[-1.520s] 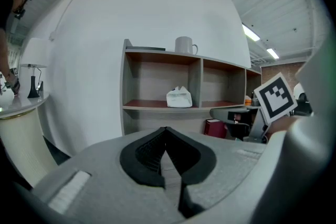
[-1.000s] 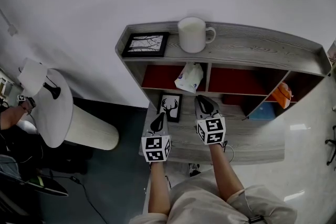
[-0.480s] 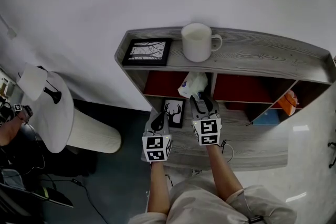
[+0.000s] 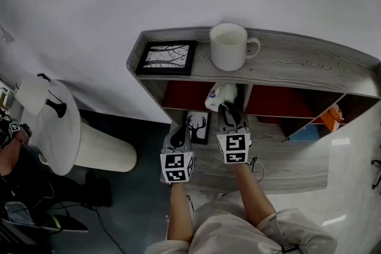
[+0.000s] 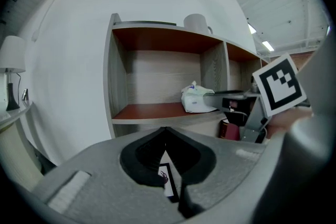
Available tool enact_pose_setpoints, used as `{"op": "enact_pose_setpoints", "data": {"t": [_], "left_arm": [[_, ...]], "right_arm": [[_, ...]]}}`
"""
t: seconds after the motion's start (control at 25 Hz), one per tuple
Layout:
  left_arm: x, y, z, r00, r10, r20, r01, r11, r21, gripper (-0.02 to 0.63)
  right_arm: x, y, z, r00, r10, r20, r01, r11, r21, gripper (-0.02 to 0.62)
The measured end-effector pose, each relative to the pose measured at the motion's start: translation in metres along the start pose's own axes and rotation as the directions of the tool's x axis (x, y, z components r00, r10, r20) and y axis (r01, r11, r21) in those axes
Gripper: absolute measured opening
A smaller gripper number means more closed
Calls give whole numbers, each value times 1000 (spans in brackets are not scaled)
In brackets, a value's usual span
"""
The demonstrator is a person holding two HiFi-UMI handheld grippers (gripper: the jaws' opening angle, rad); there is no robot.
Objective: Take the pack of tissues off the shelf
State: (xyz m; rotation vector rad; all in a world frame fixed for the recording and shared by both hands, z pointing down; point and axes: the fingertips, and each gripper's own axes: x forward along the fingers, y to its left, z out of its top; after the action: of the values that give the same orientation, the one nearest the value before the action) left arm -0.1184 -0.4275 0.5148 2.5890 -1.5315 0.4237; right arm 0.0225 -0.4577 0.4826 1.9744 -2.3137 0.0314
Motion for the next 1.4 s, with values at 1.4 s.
{"op": "enact_pose_setpoints", "data": {"t": [1.4], "left_arm": [[-34,15,5,968,-250,19,251,968,-20,8]], "right_arm": [[-46,44,28,995,-87,46,86,996,26,21]]}}
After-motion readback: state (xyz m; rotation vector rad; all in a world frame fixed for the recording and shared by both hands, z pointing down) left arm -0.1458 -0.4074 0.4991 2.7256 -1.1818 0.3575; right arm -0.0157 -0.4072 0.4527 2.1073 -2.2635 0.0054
